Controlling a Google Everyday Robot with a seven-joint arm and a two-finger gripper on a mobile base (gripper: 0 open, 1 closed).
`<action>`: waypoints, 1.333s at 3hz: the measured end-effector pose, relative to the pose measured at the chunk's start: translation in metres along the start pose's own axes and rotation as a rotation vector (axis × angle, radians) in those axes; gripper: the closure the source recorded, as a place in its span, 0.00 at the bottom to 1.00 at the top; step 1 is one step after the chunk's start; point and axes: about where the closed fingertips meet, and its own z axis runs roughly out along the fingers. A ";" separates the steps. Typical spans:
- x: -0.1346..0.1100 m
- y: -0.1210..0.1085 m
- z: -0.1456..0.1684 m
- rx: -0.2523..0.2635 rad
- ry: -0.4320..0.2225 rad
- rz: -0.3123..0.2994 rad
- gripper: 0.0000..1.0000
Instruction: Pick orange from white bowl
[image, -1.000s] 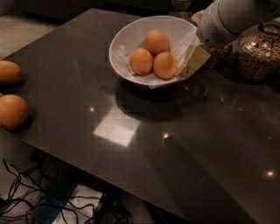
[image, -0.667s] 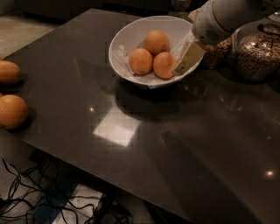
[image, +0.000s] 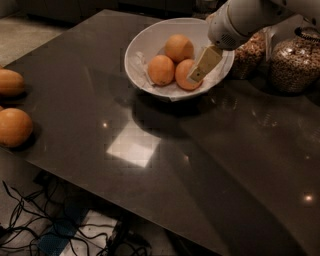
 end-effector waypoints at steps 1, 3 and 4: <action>0.003 0.002 0.008 -0.014 0.009 0.007 0.04; 0.017 0.004 0.029 -0.034 0.041 0.041 0.14; 0.022 0.007 0.039 -0.043 0.062 0.058 0.20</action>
Offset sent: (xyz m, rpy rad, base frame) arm 0.0109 -0.0033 -0.0315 -0.0141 0.0590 -0.0302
